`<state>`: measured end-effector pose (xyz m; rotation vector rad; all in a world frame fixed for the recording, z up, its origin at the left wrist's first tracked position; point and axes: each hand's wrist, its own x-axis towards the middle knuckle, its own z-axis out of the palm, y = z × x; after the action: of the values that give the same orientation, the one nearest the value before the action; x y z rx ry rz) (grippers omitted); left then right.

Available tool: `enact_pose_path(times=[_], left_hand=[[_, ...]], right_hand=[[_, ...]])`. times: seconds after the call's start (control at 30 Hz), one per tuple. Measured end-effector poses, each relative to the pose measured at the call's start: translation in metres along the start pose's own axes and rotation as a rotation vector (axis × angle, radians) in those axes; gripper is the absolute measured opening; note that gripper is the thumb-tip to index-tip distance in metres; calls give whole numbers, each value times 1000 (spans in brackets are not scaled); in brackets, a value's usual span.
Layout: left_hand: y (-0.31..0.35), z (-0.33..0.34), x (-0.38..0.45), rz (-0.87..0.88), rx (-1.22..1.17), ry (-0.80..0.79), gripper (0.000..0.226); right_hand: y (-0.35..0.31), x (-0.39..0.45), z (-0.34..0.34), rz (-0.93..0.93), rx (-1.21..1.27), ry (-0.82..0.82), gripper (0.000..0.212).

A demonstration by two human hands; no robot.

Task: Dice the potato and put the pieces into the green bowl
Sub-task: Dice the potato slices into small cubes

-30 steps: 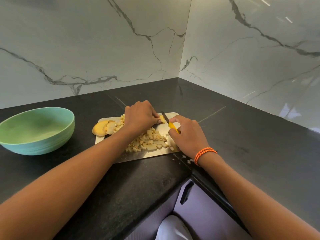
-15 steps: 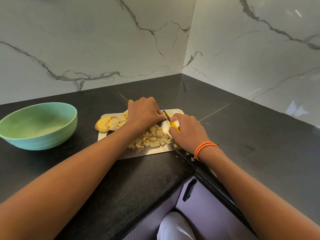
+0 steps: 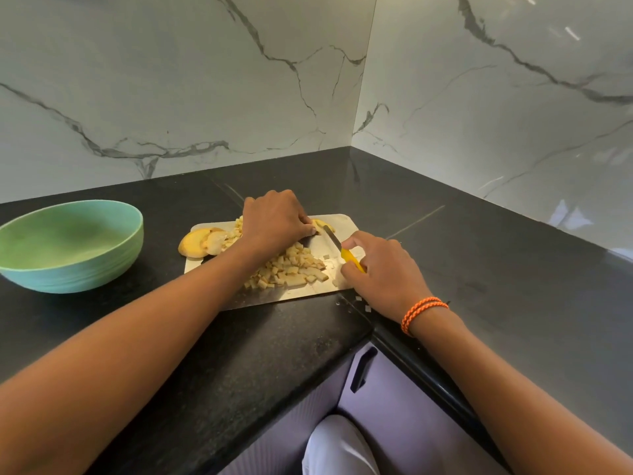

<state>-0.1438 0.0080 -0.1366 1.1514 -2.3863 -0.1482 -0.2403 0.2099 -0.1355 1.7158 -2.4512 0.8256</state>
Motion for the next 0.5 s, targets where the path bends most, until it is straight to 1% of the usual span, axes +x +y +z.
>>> enact_pose_path(times=[0.17,0.3,0.5], left_hand=[[-1,-6,-1,-26,-85,-17,27],[0,-7,-1,-32,-69,-18,25],[0,-6,-1,-28,-54,-7,26]], right_hand=[[-3,22,14,-14,61,73,31],[-6,41,27,-12,60,73,34],[-9,46,30,-15,7,44,34]])
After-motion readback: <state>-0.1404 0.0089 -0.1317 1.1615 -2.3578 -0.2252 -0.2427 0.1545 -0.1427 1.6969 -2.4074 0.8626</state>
